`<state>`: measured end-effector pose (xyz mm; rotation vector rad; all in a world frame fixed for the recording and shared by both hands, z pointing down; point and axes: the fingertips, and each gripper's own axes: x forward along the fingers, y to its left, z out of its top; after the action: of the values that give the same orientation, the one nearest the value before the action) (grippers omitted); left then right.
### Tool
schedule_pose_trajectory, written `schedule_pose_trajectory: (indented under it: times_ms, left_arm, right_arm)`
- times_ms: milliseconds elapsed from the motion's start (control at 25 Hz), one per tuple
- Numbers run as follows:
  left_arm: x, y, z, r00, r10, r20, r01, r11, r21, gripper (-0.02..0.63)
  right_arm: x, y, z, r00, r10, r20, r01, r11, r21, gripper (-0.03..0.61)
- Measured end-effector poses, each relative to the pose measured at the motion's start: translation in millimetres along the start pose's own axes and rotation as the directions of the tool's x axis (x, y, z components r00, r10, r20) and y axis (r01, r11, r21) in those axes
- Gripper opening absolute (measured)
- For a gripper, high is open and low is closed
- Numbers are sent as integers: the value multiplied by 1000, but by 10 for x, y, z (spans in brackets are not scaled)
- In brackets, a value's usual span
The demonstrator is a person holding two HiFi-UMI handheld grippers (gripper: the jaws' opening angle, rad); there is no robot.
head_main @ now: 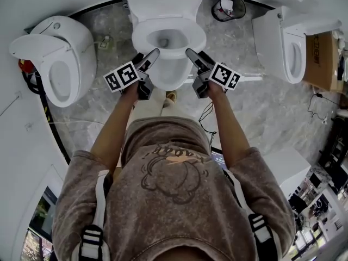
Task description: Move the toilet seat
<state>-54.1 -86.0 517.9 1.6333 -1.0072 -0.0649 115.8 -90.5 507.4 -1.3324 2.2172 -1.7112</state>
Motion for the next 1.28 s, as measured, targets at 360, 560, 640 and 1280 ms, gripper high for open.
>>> schedule_pose_trajectory:
  times_ms: [360, 560, 640, 1280]
  left_arm:
    - [112, -178, 284, 998, -49, -34, 51, 996, 74, 436]
    - [151, -230, 395, 997, -60, -47, 64, 994, 90, 436]
    - [174, -247, 439, 997, -62, -51, 66, 994, 90, 436]
    - [366, -345, 775, 998, -58, -2, 58, 996, 68, 436]
  right_arm:
    - [160, 177, 311, 999, 26, 21, -24, 998, -61, 414]
    - [222, 243, 431, 998, 35, 55, -30, 997, -75, 423]
    - [249, 261, 480, 997, 40, 65, -35, 996, -78, 424]
    - [461, 353, 832, 994, 73, 83, -66, 994, -85, 425]
